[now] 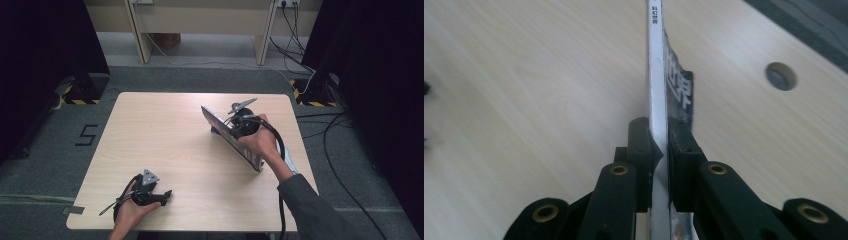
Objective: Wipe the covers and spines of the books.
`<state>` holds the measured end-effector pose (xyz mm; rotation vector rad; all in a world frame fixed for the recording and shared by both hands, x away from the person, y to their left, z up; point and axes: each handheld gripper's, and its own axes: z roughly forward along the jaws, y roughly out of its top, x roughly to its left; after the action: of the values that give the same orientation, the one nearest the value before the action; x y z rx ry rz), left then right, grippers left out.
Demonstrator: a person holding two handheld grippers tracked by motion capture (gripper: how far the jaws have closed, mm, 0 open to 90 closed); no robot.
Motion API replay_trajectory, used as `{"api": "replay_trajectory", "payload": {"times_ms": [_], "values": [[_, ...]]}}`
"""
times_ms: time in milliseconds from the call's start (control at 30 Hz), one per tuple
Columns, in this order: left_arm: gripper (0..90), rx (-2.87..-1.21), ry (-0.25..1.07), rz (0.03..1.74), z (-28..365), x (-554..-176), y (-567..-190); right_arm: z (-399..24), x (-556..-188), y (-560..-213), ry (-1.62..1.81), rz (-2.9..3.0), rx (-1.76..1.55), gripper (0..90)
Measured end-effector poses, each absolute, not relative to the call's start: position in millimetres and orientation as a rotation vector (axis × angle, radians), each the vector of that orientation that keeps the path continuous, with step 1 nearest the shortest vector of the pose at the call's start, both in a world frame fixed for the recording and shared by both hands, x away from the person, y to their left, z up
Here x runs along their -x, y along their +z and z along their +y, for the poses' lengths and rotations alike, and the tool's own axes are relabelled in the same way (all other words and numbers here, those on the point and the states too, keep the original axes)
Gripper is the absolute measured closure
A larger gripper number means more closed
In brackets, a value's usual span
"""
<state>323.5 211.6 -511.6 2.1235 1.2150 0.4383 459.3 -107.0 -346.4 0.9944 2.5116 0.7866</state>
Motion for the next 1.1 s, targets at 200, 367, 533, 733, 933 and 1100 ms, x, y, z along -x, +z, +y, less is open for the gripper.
{"api": "replay_trajectory", "payload": {"times_ms": [200,367,533,733,933,1100], "values": [[25.1,-2.119,0.44,1.211,212,-324,-512,-83,-447,-373,0.812,2.635,-0.948,83.2],[25.1,-2.124,0.439,1.208,212,-324,-512,-65,-439,-397,0.808,2.687,-0.944,83.0],[25.1,-2.122,0.44,1.209,212,-323,-512,-58,-435,-414,0.799,2.716,-0.934,82.4],[25.1,-2.12,0.441,1.21,212,-323,-512,-56,-431,-425,0.818,2.727,-0.953,81.3],[25.1,-2.119,0.441,1.21,212,-323,-512,-51,-428,-432,0.826,2.748,-0.954,77.3],[25.1,-2.118,0.442,1.21,212,-323,-512,-47,-426,-441,0.838,2.799,-0.967,72.4]]}}
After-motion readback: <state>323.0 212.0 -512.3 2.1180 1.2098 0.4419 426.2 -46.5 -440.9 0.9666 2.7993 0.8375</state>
